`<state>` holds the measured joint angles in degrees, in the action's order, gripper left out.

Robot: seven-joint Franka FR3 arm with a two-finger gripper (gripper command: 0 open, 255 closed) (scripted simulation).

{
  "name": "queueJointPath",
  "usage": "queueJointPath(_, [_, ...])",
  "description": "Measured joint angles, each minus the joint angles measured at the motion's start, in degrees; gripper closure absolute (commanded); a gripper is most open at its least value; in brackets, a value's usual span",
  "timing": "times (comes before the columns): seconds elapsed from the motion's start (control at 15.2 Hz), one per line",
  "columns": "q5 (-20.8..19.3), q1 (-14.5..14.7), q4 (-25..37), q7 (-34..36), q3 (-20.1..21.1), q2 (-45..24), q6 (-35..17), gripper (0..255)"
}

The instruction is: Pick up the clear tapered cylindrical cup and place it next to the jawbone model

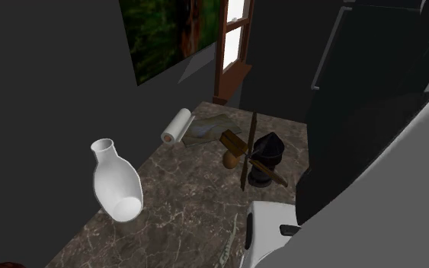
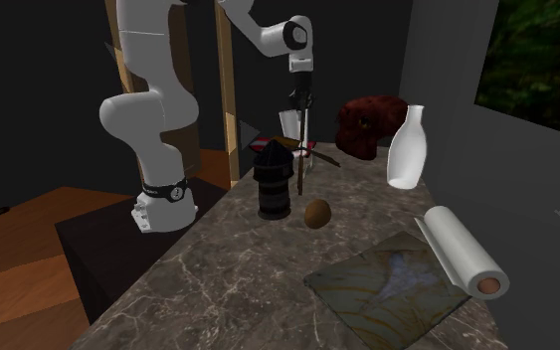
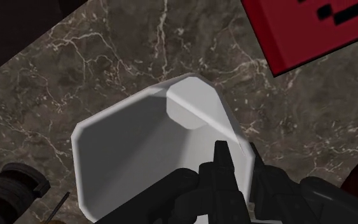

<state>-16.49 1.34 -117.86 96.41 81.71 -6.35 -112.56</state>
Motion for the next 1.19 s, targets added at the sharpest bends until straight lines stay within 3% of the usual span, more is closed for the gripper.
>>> queueJointPath(0.33, [-5.1,5.0,-1.9,4.0,-4.3,-4.4,-2.4,255])
queueJointPath(0.73, [-5.7,5.6,-2.1,4.4,-4.8,-4.9,-2.7,255])
queueJointPath(0.79, [-5.7,5.6,-2.1,4.4,-4.8,-4.9,-2.7,0])
queueJointPath(1.19, [-5.7,5.6,-2.1,4.4,-4.9,-4.9,-2.7,0])
